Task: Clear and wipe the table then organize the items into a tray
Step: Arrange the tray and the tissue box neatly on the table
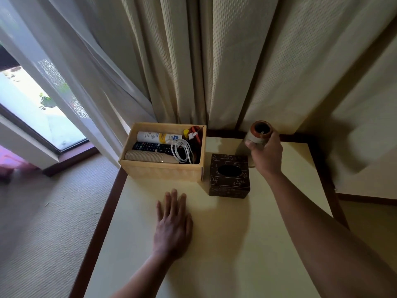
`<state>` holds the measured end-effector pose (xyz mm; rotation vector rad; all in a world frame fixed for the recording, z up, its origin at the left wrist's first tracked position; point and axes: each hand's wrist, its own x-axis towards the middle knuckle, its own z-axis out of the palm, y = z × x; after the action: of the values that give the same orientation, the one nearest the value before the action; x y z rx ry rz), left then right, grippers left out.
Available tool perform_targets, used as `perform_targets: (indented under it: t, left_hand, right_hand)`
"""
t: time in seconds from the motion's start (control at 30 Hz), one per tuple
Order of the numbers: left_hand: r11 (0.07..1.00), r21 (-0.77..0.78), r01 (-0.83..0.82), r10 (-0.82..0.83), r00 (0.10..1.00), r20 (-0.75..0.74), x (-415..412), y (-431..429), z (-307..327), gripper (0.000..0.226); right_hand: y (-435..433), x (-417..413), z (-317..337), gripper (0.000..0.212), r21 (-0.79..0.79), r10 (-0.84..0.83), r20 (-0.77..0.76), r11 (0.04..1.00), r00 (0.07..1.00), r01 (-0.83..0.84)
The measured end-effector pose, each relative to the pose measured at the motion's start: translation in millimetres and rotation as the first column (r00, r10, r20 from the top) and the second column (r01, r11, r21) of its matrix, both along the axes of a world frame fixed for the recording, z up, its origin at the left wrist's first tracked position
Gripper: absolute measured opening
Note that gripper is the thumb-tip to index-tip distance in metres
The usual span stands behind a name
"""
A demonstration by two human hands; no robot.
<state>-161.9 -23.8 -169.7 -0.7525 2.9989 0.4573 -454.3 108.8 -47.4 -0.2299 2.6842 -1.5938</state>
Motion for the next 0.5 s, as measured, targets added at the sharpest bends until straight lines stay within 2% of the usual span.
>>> perform_targets:
  t: [0.23, 0.33, 0.43, 0.5]
  left_hand:
    - [1.000, -0.004, 0.001, -0.001, 1.000, 0.001, -0.5, -0.8, -2.9, 0.070]
    - [1.000, -0.004, -0.004, 0.004, 1.000, 0.002, -1.0, -0.4, -2.9, 0.070]
    - [1.000, -0.005, -0.006, 0.006, 1.000, 0.004, -0.2, -0.2, -1.6, 0.069]
    - [1.000, -0.007, -0.008, 0.008, 1.000, 0.007, -0.3, 0.8, 0.4, 0.068]
  right_hand:
    - [22.9, -12.8, 1.4, 0.065, -0.014, 0.018, 0.011, 1.000, 1.000, -0.018]
    - [30.8, -6.6, 1.5, 0.066, 0.039, 0.047, -0.003, 0.998, 0.999, -0.047]
    - [39.4, 31.6, -13.5, 0.075, 0.118, 0.000, 0.029, 0.993, 1.000, -0.003]
    - [44.2, 71.4, -28.8, 0.072, 0.136, 0.065, -0.016, 0.989, 0.998, -0.063]
